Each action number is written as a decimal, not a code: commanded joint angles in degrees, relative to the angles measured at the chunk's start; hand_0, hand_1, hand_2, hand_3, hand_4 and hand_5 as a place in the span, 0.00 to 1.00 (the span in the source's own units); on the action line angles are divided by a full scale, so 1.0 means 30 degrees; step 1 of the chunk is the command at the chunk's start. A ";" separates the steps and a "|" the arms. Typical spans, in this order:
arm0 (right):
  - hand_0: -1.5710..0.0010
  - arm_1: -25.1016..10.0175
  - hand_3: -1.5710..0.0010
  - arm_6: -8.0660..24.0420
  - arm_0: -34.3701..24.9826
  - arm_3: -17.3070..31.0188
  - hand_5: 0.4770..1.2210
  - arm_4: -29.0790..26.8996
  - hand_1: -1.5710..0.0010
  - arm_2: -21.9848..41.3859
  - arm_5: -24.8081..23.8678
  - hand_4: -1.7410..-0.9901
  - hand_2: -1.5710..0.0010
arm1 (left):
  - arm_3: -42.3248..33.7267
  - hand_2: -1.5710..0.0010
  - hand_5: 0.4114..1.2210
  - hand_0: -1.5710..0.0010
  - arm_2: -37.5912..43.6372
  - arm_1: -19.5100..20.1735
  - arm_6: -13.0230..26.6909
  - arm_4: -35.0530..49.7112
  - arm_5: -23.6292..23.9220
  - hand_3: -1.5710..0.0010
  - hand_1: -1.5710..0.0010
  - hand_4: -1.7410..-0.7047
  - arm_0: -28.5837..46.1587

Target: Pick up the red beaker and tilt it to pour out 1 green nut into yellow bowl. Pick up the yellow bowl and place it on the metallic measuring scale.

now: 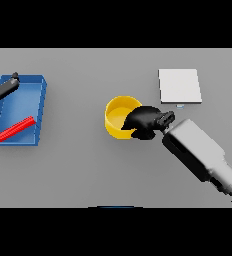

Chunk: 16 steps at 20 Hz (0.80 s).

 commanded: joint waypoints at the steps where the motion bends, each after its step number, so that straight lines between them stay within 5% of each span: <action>1: 0.02 -0.0243 0.24 -0.0001 -0.0197 -0.0216 0.99 -0.0207 0.03 -0.0281 0.0178 0.02 0.05 | -0.0116 1.00 0.39 1.00 -0.0015 -0.0018 -0.0121 -0.0017 0.0078 1.00 1.00 0.91 0.0059; 4: 0.01 -0.0810 0.12 0.0633 -0.0620 -0.1631 0.99 -0.0792 0.01 -0.0664 0.1158 0.01 0.04 | -0.0091 1.00 0.38 1.00 -0.0015 0.0186 -0.0135 -0.0029 -0.0086 1.00 1.00 0.91 0.0116; 10: 0.00 -0.2136 0.20 0.2334 -0.1259 -0.3227 1.00 -0.1841 0.00 -0.1885 0.2162 0.03 0.01 | -0.0079 1.00 0.38 1.00 0.0030 0.0086 0.0076 -0.0016 -0.0030 1.00 1.00 0.90 -0.0123; 16: 0.00 -0.3548 0.16 0.1234 -0.2459 -0.2091 1.00 -0.1628 0.00 -0.2295 0.1232 0.03 0.00 | -0.0444 1.00 0.40 1.00 0.0169 0.0471 -0.0102 -0.0009 0.0091 1.00 1.00 0.90 0.0078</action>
